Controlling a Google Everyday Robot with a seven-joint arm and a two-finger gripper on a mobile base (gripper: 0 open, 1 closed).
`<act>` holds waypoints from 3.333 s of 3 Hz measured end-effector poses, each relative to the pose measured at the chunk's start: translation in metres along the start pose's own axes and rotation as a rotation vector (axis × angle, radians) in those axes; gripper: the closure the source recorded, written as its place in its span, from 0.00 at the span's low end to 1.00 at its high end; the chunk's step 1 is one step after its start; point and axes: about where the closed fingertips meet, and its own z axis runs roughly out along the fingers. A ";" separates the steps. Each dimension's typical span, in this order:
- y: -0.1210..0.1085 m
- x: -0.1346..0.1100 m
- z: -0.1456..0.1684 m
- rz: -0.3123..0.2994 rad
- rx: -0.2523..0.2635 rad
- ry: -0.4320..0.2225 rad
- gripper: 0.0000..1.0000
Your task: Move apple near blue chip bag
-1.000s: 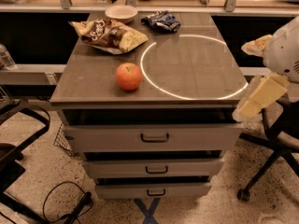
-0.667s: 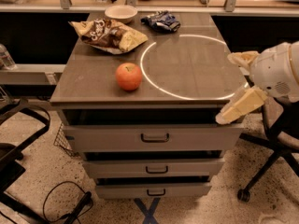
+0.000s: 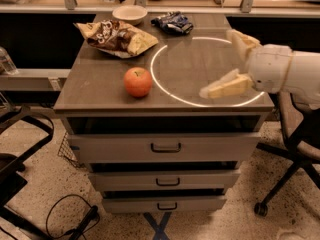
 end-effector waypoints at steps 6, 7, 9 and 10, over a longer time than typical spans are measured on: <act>0.046 0.012 0.133 0.023 -0.231 0.132 0.00; 0.060 0.019 0.153 0.048 -0.295 0.146 0.00; 0.076 0.023 0.186 0.079 -0.401 0.148 0.00; 0.070 0.031 0.215 0.098 -0.455 0.111 0.26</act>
Offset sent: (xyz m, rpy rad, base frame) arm -0.0054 0.0321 0.0196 0.0622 -0.0389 0.0661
